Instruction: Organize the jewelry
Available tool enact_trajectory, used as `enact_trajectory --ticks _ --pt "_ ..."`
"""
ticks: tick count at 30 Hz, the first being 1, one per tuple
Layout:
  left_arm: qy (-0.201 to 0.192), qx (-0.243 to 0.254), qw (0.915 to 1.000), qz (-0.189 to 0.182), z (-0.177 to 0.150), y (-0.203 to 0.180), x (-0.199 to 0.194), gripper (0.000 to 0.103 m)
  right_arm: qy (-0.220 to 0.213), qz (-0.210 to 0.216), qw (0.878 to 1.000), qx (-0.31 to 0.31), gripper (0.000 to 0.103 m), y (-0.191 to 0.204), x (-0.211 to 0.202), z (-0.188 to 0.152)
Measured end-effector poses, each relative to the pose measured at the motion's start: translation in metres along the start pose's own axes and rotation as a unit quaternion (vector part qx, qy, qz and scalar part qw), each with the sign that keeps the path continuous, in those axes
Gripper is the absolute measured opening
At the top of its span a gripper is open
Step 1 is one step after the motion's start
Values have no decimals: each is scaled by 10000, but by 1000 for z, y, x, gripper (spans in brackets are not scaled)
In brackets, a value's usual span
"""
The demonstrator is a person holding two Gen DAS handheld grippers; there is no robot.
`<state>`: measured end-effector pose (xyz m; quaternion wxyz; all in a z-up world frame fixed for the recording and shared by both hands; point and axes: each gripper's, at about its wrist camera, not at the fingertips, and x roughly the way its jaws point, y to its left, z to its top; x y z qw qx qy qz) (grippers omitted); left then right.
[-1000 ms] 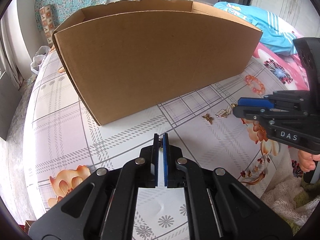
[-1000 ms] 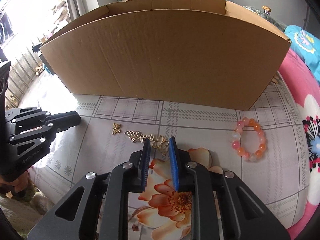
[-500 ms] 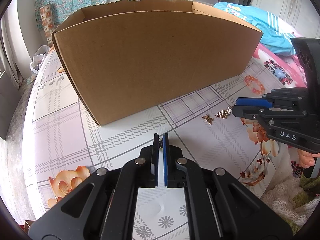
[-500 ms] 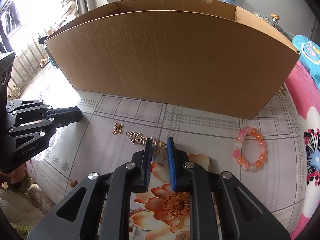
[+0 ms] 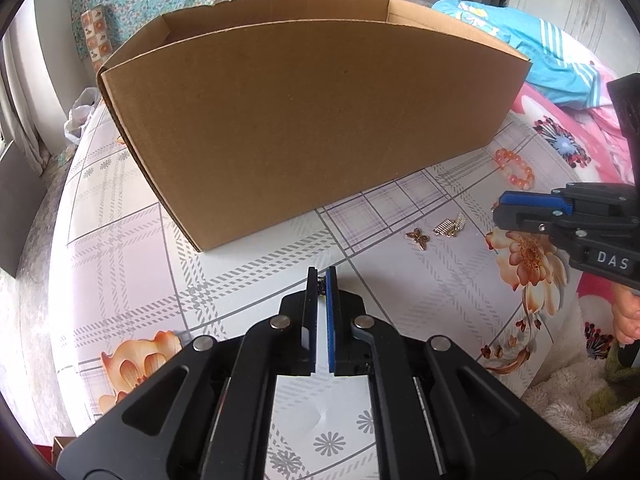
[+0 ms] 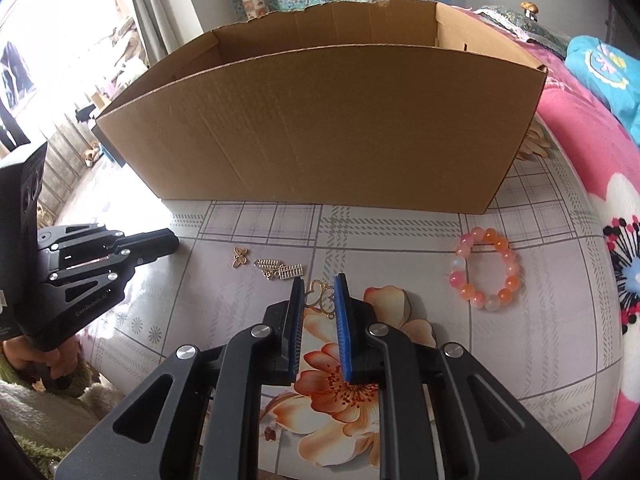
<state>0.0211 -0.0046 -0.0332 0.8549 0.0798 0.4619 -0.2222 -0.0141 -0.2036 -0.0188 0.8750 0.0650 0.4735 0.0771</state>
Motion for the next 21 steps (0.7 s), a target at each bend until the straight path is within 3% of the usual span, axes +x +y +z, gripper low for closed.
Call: enact_trajectory --ticks 9,21 --pt "274 -91 9994 176 10 -8 7 3 -34 102 9999 118 15 -8 -2 -3" --pt "334 13 9989 335 15 -22 14 3 -124 197 9996 175 15 -5 -6 -7"
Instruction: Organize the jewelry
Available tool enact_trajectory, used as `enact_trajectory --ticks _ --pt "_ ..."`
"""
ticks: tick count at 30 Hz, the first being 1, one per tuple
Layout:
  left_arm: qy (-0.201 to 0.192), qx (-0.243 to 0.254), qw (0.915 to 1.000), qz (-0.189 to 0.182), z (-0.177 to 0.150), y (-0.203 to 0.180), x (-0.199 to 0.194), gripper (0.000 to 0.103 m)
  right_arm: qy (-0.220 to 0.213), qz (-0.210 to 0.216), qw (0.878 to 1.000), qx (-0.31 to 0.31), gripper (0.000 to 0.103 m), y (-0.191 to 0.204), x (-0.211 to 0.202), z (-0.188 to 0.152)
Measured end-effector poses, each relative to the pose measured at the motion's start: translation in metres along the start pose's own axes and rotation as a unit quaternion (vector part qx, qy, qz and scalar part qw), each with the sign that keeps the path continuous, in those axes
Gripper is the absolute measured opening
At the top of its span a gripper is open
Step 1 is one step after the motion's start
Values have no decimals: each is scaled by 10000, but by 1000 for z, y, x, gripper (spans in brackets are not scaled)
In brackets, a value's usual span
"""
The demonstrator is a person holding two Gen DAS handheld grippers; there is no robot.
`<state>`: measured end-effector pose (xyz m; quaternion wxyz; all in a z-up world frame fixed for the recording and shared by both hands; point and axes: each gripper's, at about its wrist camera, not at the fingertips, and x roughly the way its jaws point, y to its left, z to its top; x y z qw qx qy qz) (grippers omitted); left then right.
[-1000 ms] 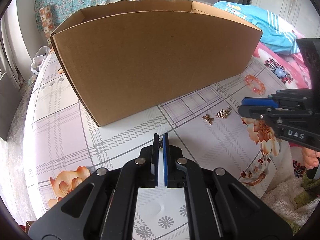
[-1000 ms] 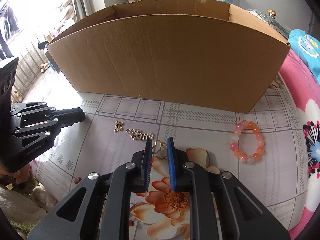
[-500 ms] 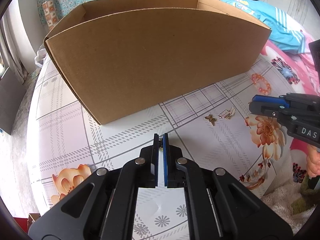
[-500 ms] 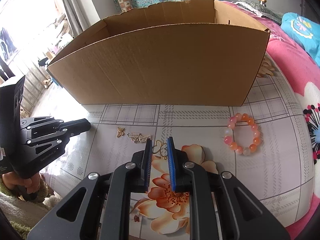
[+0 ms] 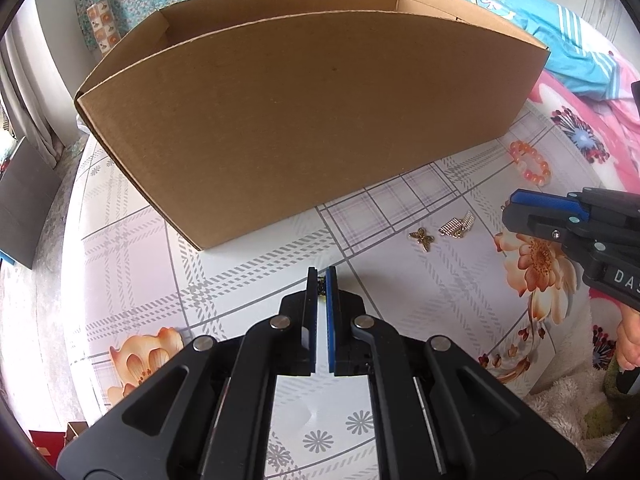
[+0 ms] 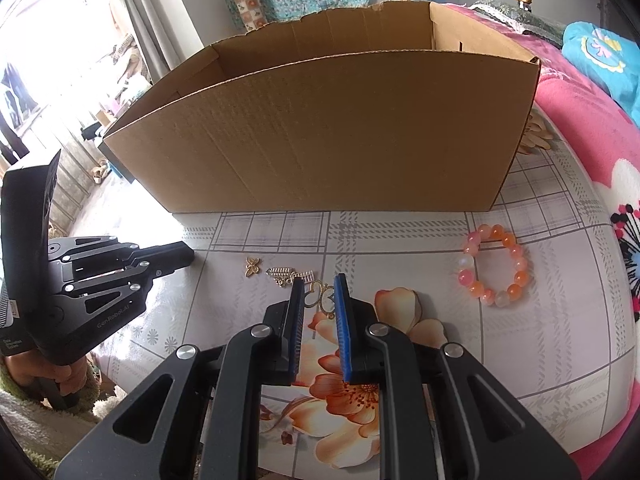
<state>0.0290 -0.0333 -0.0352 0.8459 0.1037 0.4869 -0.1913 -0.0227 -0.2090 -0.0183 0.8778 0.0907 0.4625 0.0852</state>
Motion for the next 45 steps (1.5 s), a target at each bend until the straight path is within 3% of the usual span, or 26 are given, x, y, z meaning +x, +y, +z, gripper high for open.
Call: enact_trajectory --ticks 27,33,45 --pt "17 27 9999 148 -2 -9 -5 3 -191 123 9997 57 15 -2 -16 -5" --pt "-161 61 9997 156 -4 -10 -15 3 -288 119 9995 75 15 -2 -24 -7" --pt "-844 111 9956 -392 -20 -2 -59 3 -620 202 9978 143 15 1 -45 -7"
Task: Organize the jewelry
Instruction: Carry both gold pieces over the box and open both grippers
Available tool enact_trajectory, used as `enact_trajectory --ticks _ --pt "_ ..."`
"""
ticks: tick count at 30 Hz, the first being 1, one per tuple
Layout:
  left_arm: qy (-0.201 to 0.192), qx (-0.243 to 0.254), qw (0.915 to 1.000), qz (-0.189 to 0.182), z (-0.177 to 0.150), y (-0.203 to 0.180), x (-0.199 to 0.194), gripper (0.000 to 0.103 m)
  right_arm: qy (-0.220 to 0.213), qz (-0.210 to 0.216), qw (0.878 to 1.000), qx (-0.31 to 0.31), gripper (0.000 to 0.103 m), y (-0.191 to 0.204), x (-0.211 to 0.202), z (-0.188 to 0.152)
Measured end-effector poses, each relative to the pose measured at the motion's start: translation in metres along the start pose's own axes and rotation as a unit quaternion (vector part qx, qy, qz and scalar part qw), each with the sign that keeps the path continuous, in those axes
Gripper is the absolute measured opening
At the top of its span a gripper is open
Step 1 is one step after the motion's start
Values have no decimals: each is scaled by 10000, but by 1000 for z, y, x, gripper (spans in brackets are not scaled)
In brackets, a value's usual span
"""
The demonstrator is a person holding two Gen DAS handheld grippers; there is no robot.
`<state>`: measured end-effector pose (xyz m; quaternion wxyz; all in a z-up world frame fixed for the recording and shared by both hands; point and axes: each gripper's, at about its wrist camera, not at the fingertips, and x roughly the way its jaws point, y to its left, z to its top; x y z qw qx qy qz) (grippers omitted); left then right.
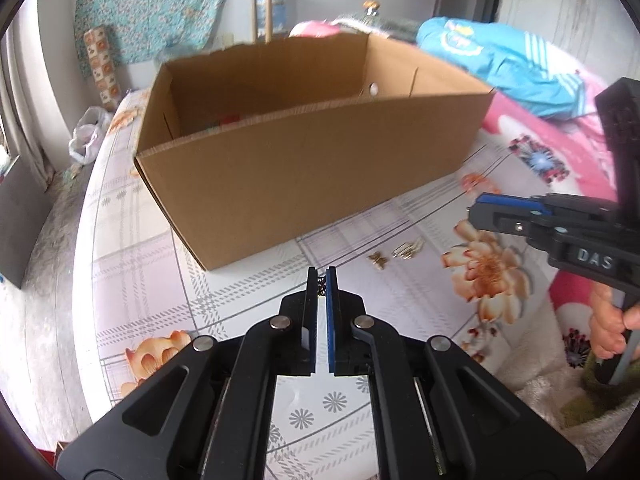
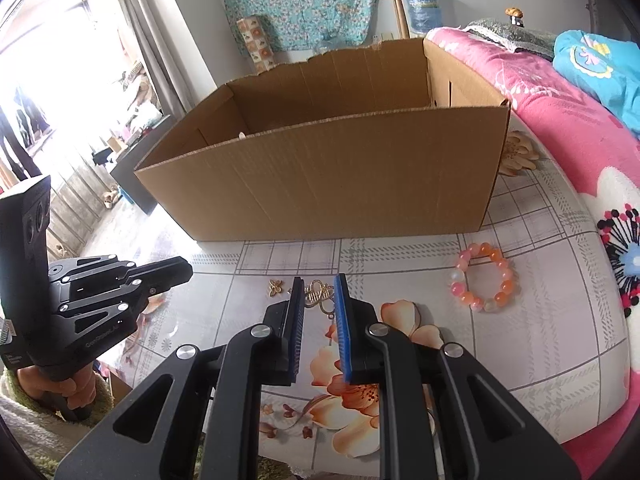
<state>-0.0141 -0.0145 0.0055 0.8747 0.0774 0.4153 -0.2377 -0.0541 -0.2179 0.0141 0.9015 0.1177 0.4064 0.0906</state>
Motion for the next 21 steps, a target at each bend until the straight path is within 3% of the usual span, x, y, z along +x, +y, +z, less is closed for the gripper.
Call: enact_trajectory --ticks 8,15,19,21 --pt "-469 54 9980 -418 15 -6 -36 3 -406 235 9989 64 15 -2 -29 13" --pt "-1031 94 9911 -841 52 -2 -74 3 -999 560 9932 -230 15 -4 -62 60" --pt "-1025 103 9911 -842 86 6 -68 3 -1047 808 9904 -397 15 -7 -59 98" --pt "-796 40 9927 -906 106 13 -51 3 -849 883 9914 -456 15 -10 -43 122"
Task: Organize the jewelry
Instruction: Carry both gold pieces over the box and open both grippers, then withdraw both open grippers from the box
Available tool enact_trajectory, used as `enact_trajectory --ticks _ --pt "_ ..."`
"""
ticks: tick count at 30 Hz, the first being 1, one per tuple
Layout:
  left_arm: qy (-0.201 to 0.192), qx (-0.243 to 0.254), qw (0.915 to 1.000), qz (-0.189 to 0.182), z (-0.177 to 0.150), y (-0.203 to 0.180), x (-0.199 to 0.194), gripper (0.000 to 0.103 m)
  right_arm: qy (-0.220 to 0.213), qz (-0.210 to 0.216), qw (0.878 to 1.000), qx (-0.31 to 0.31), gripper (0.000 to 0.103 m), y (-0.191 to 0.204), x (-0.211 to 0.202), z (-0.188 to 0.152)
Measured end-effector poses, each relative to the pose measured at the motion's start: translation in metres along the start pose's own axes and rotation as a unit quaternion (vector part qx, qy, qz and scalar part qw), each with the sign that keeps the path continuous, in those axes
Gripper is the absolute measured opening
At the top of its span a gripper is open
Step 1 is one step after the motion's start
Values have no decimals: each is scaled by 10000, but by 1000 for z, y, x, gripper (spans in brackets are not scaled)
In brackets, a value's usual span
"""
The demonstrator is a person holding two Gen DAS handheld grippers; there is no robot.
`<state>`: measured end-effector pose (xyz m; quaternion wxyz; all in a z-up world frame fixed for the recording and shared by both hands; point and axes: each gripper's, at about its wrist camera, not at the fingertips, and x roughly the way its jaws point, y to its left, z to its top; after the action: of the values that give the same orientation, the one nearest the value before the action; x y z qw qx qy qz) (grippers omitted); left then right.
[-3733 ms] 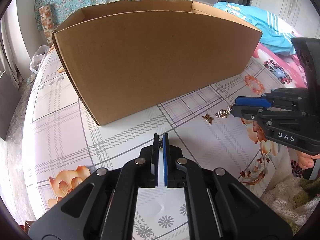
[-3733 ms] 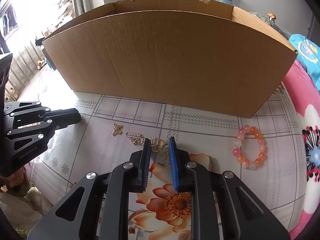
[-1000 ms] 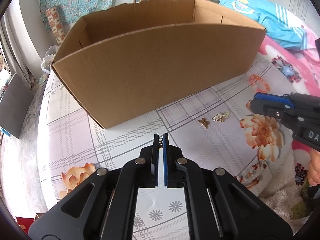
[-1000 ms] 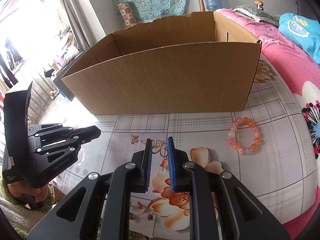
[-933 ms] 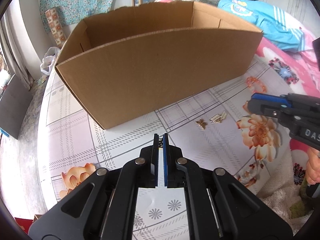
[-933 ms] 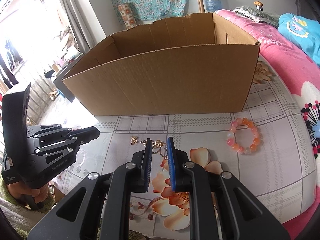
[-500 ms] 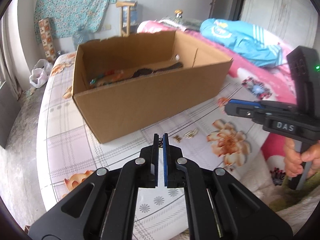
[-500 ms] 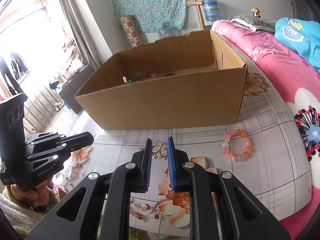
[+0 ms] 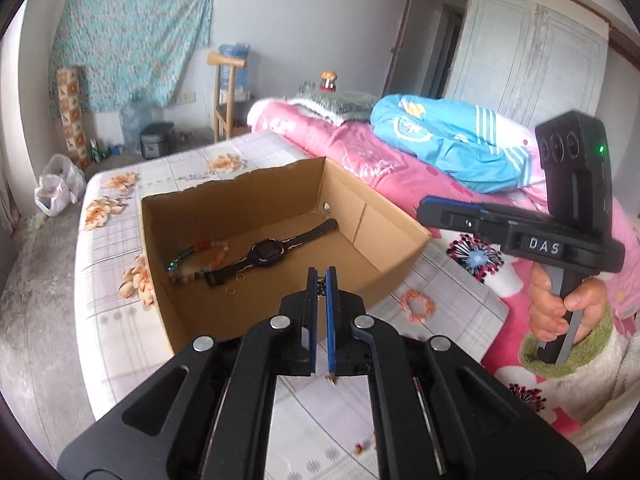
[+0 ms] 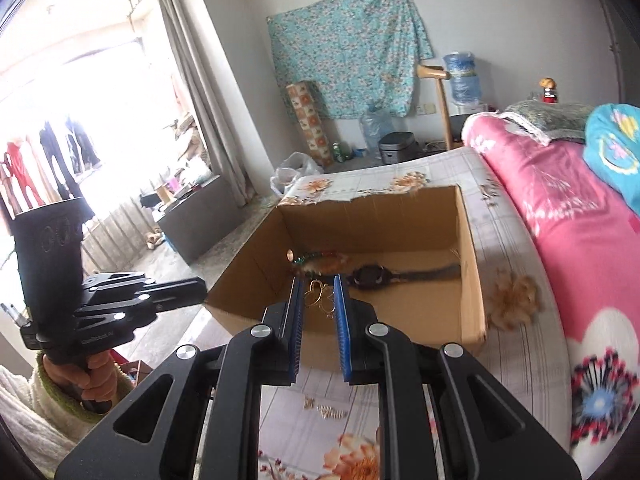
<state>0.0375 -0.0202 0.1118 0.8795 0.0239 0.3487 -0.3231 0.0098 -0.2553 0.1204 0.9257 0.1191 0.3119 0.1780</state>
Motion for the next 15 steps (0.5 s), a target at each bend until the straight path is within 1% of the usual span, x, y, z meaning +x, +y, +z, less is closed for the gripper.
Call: enact_trajectory --ticks 3,4,7,9,11,12,15 --pt "424 -177 9989 -71 19 19 34 3 610 14 9981 -10 15 -15 43 25" --pt "683 -304 9971 -116 24 28 52 3 855 -3 9963 1 15 -18 58 29" --pt "1226 -649 9901 -213 31 49 92 3 1594 -68 9872 65 15 -32 105 39" --pt "1447 -682 9871 -100 31 56 110 3 2021 -203 9791 54 15 -40 132 40" --pt "1631 -713 9840 -47 29 60 123 3 2336 -341 9717 -13 15 -44 153 38" --pt "1729 -768 9819 -97 29 61 129 3 2427 -402 9692 -58 15 -45 159 37" --pt "1885 -806 9788 -46 25 66 138 3 2694 -548 9613 -164 15 -47 175 34"
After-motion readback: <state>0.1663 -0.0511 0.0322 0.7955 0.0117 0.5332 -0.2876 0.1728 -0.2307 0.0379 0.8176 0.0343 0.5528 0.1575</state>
